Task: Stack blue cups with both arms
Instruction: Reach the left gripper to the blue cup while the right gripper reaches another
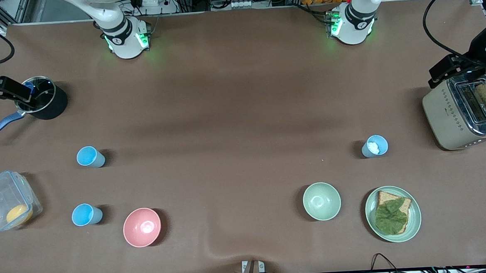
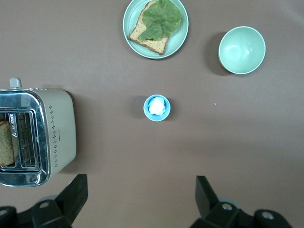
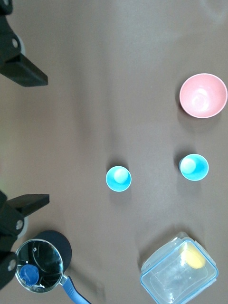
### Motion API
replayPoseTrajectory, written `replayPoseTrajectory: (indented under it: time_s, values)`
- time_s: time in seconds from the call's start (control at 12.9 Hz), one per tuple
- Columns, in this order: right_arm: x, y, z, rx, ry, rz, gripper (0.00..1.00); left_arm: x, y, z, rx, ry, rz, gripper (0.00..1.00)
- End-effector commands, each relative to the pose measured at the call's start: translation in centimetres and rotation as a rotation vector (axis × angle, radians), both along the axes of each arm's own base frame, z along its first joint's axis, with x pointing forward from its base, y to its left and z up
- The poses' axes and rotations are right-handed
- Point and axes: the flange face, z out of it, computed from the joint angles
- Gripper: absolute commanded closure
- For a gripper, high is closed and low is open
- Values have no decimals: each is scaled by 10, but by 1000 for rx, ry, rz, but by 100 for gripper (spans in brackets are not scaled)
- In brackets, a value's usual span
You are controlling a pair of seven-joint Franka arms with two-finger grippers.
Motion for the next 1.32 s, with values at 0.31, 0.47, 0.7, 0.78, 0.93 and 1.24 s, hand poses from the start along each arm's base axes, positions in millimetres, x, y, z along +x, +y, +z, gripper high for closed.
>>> replayPoseTrajectory:
  time_s: [0.31, 0.47, 0.7, 0.78, 0.93, 1.24]
  values:
    - [-9, -6, 2, 6, 27, 59, 0, 11, 8, -19, 14, 44, -7, 0]
    - [-9, -6, 3, 6, 27, 59, 0, 29, 8, -64, 10, 117, -5, 0]
    - [-6, -6, -6, 8, 53, 59, 0, 38, 11, -151, 21, 78, -8, 0]
    - [-2, -10, -16, 10, 80, 52, 0, 38, 12, -181, 18, 49, -9, 0]
    - [9, -16, -38, 13, 121, 44, 0, 32, 11, -235, 14, 3, -15, 0]
    - [23, -39, -108, 33, 276, 11, 0, 35, 22, -321, 4, 51, 10, 0]
